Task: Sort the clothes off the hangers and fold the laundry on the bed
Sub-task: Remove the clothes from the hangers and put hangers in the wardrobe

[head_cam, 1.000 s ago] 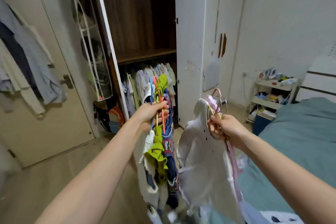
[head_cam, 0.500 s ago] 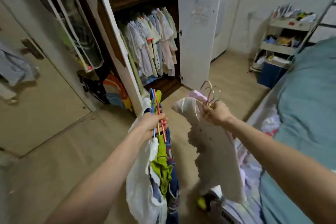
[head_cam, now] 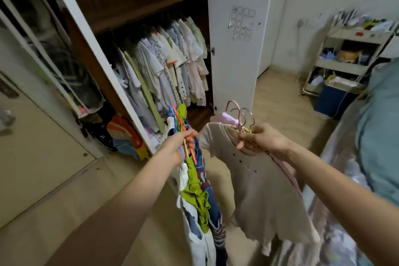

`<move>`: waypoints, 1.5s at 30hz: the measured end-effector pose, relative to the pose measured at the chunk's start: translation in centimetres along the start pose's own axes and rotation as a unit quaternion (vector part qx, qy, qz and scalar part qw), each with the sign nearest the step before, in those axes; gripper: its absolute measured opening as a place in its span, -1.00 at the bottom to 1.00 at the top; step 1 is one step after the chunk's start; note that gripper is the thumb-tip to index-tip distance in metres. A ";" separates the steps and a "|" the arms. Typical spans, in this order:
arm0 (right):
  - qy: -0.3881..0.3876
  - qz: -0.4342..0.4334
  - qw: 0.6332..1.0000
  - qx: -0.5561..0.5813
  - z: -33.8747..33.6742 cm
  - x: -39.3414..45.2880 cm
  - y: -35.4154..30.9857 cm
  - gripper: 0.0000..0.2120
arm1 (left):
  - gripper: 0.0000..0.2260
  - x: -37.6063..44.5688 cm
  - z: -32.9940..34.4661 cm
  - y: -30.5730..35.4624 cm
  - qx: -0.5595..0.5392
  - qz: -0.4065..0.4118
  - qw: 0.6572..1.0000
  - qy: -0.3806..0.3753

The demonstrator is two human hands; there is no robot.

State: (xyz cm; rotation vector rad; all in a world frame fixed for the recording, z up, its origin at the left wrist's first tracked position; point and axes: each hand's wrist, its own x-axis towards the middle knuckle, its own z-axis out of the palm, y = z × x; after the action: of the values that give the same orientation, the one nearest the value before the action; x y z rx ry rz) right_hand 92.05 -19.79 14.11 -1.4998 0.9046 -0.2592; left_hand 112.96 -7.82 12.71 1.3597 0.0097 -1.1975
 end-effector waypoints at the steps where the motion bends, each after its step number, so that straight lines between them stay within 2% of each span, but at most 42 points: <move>1: -0.016 0.000 1.000 0.014 -0.5 1.5 -0.7 -0.83 | -0.78 1.5 0.6 1.2 -0.005 -0.002 1.000 -0.001; 7: -0.067 -0.009 0.995 0.073 -3.4 10.8 -5.7 -0.76 | -0.84 9.7 5.3 7.7 0.003 0.007 0.999 -0.032; 11: -0.116 -0.017 0.989 0.088 -5.7 17.9 -8.0 -0.73 | -0.52 15.1 9.2 12.1 0.009 -0.001 0.998 -0.068; 12: -0.135 -0.022 0.987 0.080 -6.1 19.6 -8.6 -0.72 | -0.53 16.5 10.2 13.2 -0.001 0.004 0.997 -0.072; 15: -0.167 -0.032 0.985 0.035 -6.7 24.6 -11.2 -0.73 | -0.83 20.1 13.1 16.7 -0.019 0.018 0.996 -0.080; 17: -0.181 -0.023 0.983 0.021 -7.0 28.0 -13.2 -0.78 | -0.90 23.1 14.7 18.8 -0.017 0.017 0.998 -0.054; 19: -0.207 -0.024 0.978 0.016 -7.5 31.2 -14.9 -0.81 | -0.79 26.1 15.7 20.7 -0.031 0.026 0.999 -0.023; 21: -0.225 -0.035 0.974 0.003 -8.4 34.3 -16.5 -0.79 | -0.90 28.8 16.7 22.7 -0.054 0.036 0.998 -0.005; 23: -0.241 -0.040 0.970 0.009 -9.3 36.8 -17.7 -0.82 | -0.76 31.6 17.1 24.3 -0.064 0.054 0.996 0.033; 25: -0.243 -0.058 0.968 0.025 -10.5 39.5 -18.9 -0.86 | -0.77 33.5 17.5 26.2 -0.055 0.051 0.994 0.075; 27: -0.242 -0.080 0.967 -0.008 -11.9 42.6 -19.9 -0.87 | -0.84 34.6 18.7 27.7 -0.070 0.050 0.994 0.065; 28: -0.233 -0.092 0.968 -0.035 -12.7 44.2 -20.3 -0.84 | -0.77 35.3 19.3 28.5 -0.078 0.049 0.994 0.056; 30: -0.186 -0.132 0.965 -0.130 -14.7 47.1 -21.3 -0.72 | -0.80 36.2 20.6 30.1 -0.085 0.071 0.991 0.080; 33: -0.102 -0.263 0.920 -0.270 -18.2 50.1 -22.6 -0.59 | -0.82 37.2 22.3 31.9 -0.132 0.105 0.980 0.109; 35: -0.068 -0.344 0.878 -0.326 -20.2 51.4 -22.8 -0.62 | -0.73 37.7 23.1 33.0 -0.154 0.127 0.968 0.149; 37: -0.039 -0.365 0.849 -0.381 -21.6 52.7 -22.7 -0.72 | -0.69 38.2 23.8 34.2 -0.187 0.146 0.951 0.197; 39: -0.008 -0.347 0.828 -0.441 -22.3 54.4 -22.5 -0.77 | -0.59 38.3 24.6 35.2 -0.205 0.162 0.939 0.224; 42: -0.002 -0.415 0.800 -0.434 -22.2 56.6 -22.5 -0.80 | -0.78 38.0 25.8 36.2 -0.228 0.193 0.925 0.237; 44: -0.028 -0.467 0.777 -0.421 -21.6 57.3 -22.7 -0.76 | -0.69 38.3 25.6 36.6 -0.247 0.205 0.921 0.223; 45: -0.034 -0.485 0.769 -0.415 -21.3 57.8 -22.7 -0.74 | -0.71 38.6 25.2 36.6 -0.256 0.213 0.919 0.212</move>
State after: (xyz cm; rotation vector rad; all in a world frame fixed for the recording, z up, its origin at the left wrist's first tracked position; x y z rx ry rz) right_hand 124.98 -76.43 18.32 -2.7306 0.0342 -0.5892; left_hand 139.00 -59.60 22.91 1.0526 0.3030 -0.4677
